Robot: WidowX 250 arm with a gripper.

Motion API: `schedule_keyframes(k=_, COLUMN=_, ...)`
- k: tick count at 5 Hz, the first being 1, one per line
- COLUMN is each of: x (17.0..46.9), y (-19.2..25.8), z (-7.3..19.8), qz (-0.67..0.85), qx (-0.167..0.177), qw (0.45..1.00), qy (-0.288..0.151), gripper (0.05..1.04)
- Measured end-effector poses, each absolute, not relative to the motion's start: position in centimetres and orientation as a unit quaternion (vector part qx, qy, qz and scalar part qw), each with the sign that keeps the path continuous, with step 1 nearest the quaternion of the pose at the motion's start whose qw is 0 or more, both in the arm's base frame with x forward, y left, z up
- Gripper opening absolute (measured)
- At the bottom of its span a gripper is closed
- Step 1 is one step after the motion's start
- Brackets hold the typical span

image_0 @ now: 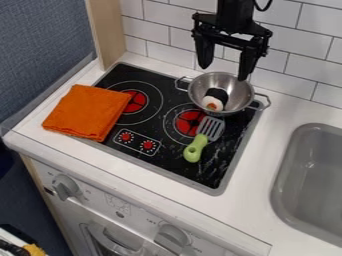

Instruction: Moved the orange object the the left top burner

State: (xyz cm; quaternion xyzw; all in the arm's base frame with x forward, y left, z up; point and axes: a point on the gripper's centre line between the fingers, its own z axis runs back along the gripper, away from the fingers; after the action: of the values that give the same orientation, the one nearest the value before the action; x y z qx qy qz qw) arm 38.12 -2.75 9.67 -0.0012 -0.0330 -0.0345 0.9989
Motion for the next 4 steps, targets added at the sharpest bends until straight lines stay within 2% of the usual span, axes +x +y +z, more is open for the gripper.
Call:
schedule_keyframes(k=1, x=37.8, y=-2.7, z=8.5, qz=-0.032, qx=-0.001, qw=0.999, qy=-0.017, gripper=1.002)
schedule_keyframes(k=2, x=36.2, y=-0.8, z=8.2, qz=-0.019, qx=0.013, qw=1.0, qy=-0.013, gripper=1.001)
schedule_keyframes(k=3, x=34.6, y=3.0, z=10.4, qz=0.021, qx=0.008, qw=0.999, qy=-0.042, gripper=1.001)
schedule_keyframes(k=4, x=32.7, y=6.1, z=10.1, qz=0.016, qx=0.001, qw=0.999, qy=-0.032, gripper=1.001)
